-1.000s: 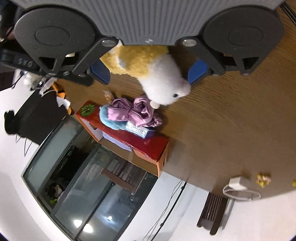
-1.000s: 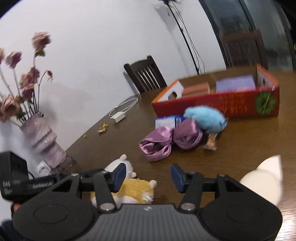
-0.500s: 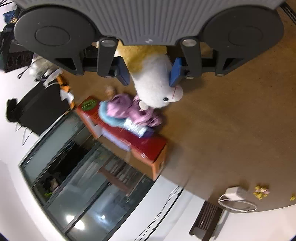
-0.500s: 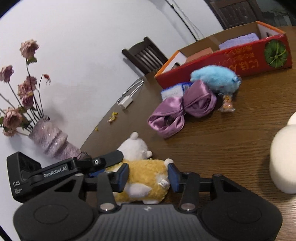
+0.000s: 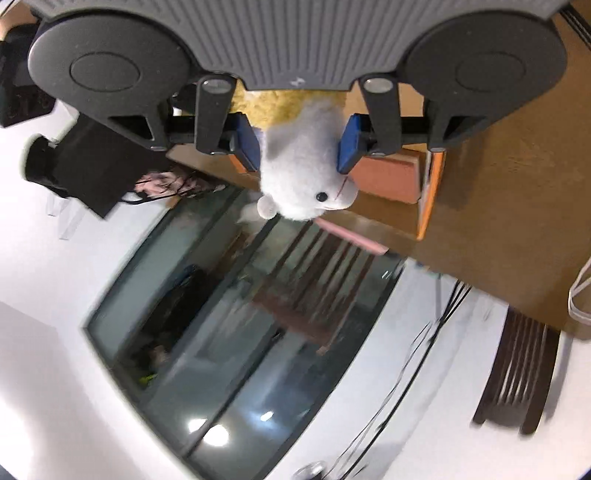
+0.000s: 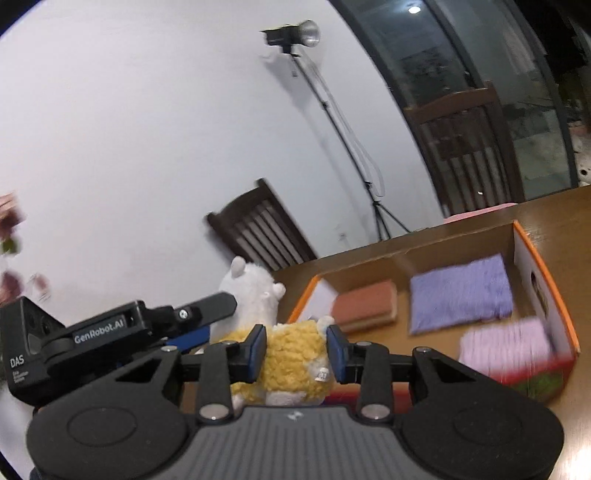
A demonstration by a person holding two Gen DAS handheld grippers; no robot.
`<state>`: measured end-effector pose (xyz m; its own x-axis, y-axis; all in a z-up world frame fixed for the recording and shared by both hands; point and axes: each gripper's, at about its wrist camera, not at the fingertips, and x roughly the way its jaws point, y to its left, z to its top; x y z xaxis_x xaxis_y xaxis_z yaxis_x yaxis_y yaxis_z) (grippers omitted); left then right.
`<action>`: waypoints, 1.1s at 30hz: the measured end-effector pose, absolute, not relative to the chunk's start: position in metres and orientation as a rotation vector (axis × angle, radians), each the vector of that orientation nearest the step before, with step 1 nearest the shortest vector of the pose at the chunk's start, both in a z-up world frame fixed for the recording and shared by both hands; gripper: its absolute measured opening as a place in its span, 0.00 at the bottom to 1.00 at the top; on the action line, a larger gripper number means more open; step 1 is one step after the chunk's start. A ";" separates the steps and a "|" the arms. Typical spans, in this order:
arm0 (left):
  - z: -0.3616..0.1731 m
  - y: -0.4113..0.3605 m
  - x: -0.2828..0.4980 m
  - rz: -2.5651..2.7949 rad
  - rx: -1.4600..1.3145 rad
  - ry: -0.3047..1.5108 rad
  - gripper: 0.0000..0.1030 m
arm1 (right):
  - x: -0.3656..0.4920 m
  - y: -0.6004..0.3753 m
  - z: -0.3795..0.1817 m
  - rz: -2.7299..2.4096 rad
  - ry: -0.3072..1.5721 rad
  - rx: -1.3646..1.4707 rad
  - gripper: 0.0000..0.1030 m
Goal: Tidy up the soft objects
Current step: 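Lower the lamb into the red box and open both grippers, then withdraw both grippers from the box toward the pink satin bow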
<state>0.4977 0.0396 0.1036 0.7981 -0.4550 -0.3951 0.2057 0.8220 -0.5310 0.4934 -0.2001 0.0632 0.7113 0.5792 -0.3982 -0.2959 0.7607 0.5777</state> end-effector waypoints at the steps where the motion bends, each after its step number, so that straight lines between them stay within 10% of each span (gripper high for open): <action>1: 0.099 0.038 0.511 -0.354 -0.476 0.560 0.44 | 0.509 -0.199 0.058 0.500 0.622 0.515 0.34; 15: 0.059 0.021 0.553 -0.236 -0.169 0.652 0.67 | 0.576 -0.163 -0.027 0.483 0.897 0.528 0.34; 33: 0.141 0.039 0.418 -0.159 0.001 0.388 0.87 | 0.453 -0.259 0.096 0.361 0.564 0.235 0.61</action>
